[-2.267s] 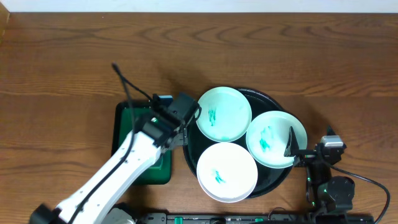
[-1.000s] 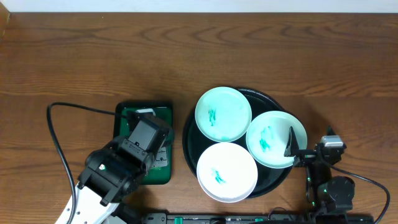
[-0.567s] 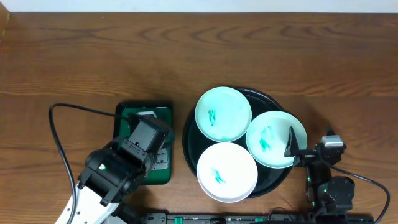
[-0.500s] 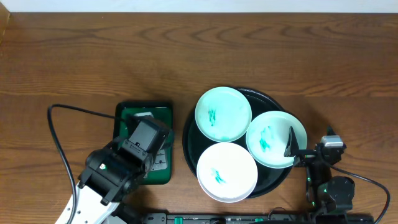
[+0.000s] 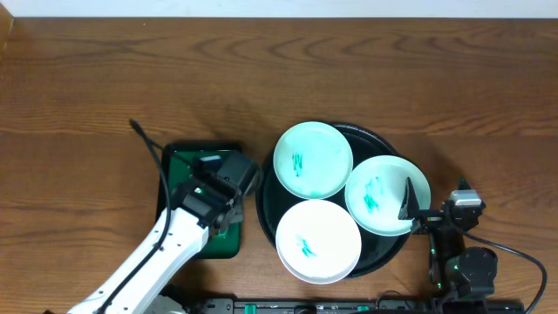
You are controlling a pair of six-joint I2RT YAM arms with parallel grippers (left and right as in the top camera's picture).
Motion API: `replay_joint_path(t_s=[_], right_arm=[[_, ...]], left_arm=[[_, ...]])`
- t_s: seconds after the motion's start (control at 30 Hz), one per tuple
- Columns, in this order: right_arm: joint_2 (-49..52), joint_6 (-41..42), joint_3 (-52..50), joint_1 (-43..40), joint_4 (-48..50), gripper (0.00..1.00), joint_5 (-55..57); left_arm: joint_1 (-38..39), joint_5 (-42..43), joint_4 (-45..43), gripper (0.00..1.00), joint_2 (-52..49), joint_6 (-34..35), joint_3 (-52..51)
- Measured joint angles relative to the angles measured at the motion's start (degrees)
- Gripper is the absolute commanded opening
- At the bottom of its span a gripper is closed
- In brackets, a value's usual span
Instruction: Clean dirty plates on tray and stack at the side
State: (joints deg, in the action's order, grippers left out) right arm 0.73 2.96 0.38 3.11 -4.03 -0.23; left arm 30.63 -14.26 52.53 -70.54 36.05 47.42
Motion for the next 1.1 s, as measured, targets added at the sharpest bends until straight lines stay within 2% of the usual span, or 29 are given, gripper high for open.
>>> replay_joint_path(t_s=[0.07,0.23,0.47,0.63,0.77,0.83,1.1], right_arm=[[0.0,0.0,0.0,0.0,0.0,0.99,0.0],[0.0,0.0,0.0,0.0,-0.02,0.99,-0.02],[0.0,0.0,0.0,0.0,0.0,0.99,-0.02],[0.0,0.0,0.0,0.0,0.0,0.99,0.0],[0.0,0.0,0.0,0.0,0.0,0.99,0.0],[0.0,0.0,0.0,0.0,-0.02,0.99,0.0],[0.0,0.0,0.0,0.0,0.0,0.99,0.0]], left_arm=[[-1.44,2.36,-3.54,0.62,-0.39,-4.0,-0.68],[-9.33,6.82,-5.27,0.63,-0.37,-10.32,-1.77],[-29.42,22.21,-6.86,0.66,-0.35,-20.31,-5.97],[-30.16,27.82,-6.82,0.68,-0.35,-24.02,-6.12],[-29.77,28.09,-7.13,0.67,-0.42,-24.37,-6.99],[-29.77,28.09,-7.63,0.61,-1.03,-24.37,-7.85],[-29.77,28.35,-12.46,0.62,-9.46,-24.52,-10.03]])
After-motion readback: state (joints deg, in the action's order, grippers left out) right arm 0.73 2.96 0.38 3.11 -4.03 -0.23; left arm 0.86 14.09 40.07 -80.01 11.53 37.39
